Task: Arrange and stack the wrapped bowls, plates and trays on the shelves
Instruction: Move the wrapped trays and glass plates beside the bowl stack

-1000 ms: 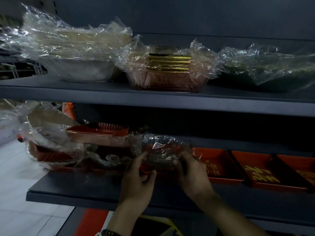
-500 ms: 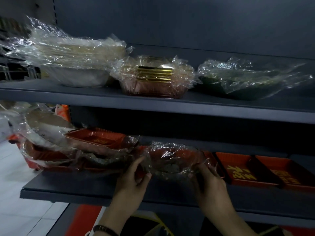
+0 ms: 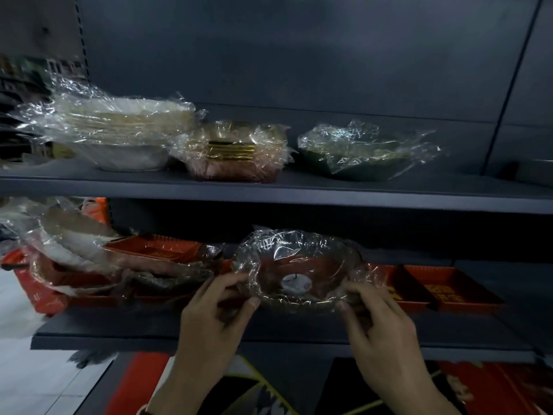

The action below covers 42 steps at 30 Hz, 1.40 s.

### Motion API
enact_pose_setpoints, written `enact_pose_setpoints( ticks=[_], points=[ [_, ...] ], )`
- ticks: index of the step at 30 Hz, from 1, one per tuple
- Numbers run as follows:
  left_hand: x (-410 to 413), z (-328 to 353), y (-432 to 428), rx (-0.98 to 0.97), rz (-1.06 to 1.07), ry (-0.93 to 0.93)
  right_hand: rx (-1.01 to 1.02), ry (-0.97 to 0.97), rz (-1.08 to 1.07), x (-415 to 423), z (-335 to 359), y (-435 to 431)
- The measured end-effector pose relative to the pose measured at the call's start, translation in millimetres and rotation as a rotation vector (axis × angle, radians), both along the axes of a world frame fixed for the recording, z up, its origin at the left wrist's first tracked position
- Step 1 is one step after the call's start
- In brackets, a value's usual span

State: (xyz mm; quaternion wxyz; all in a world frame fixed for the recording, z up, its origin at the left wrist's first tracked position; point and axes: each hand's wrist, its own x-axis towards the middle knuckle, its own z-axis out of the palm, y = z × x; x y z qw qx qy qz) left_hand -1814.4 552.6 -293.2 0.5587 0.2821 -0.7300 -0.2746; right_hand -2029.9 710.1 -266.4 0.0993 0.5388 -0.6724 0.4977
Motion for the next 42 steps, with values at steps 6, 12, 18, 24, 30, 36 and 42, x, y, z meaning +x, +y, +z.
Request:
enact_pose_setpoints(
  ticks=[6,12,18,24,30,36,42],
  points=[
    [8.2,24.6,51.6,-0.175,0.02,0.083,-0.19,0.057,-0.035,12.0,21.4,47.3],
    [11.3,85.6,89.5,-0.332,0.025,0.19,-0.401,0.165,-0.1,18.1,64.2,85.4],
    [11.6,151.2,116.2,-0.454,0.04,0.164,-0.467,0.069,-0.105,11.4,109.8,109.2],
    [-22.7,208.8,102.8,-0.395,-0.088,0.199,-0.431,0.039,-0.046,-12.3,171.2,102.5],
    [-68.7,258.0,53.4,-0.416,-0.029,0.156,-0.356,0.055,0.001,-45.4,226.5,64.0],
    [-121.3,293.0,-0.7,-0.406,0.073,0.017,-0.335,0.006,-0.058,-88.7,263.1,4.5],
    [-171.7,307.3,-34.3,-0.352,0.086,-0.066,-0.106,0.064,-0.13,-145.2,276.6,-53.5]
  ],
)
